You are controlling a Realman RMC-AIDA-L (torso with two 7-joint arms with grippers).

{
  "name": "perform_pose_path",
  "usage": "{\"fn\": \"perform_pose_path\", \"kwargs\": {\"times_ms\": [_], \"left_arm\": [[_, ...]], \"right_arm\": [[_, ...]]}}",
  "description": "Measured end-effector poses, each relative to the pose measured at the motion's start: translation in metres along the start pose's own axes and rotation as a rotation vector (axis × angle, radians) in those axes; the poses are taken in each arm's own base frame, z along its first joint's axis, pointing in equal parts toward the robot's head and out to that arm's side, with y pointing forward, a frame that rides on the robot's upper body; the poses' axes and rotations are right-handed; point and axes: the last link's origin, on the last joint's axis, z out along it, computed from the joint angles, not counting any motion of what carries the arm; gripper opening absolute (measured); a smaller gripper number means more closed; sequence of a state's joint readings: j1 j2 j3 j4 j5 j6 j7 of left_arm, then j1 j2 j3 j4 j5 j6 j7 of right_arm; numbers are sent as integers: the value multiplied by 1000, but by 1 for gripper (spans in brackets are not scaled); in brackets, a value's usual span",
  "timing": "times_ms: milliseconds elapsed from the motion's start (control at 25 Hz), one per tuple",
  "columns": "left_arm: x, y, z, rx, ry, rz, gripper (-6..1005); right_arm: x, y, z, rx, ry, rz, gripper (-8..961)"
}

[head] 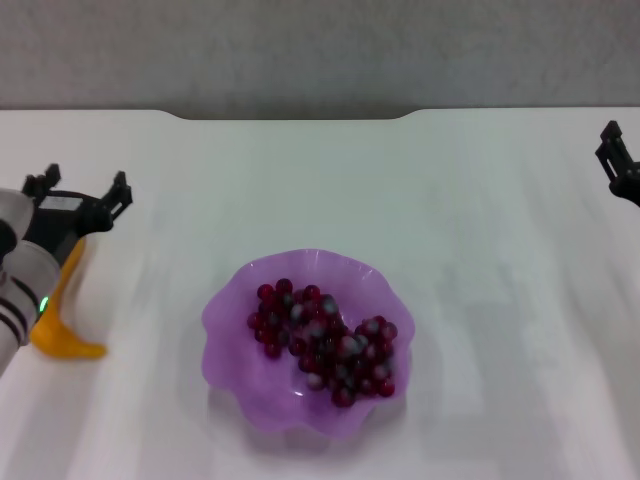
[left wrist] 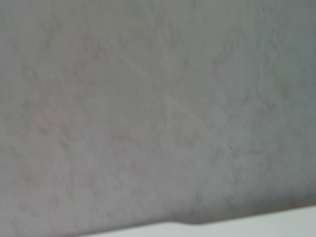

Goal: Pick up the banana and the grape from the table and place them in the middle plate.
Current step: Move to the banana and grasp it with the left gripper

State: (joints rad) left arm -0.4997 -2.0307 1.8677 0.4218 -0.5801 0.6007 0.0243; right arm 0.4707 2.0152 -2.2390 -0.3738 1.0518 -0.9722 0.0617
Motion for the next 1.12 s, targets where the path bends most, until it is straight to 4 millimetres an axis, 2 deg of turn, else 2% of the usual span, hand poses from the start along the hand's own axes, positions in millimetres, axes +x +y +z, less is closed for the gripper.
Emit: {"fn": "perform_pose_path", "kwargs": {"times_ms": [240, 600, 840, 1120], "left_arm": [[12, 7, 13, -17, -82, -37, 879], [37, -9, 19, 19, -171, 10, 873], [55, -26, 14, 22, -225, 27, 868], [62, -33, 4, -7, -330, 77, 863]], "right_arm": [[0, -7, -8, 16, -21, 0, 724], [0, -8, -9, 16, -18, -3, 725], [1, -8, -9, 18, -14, -3, 725], [3, -9, -10, 18, -7, -7, 725]]}}
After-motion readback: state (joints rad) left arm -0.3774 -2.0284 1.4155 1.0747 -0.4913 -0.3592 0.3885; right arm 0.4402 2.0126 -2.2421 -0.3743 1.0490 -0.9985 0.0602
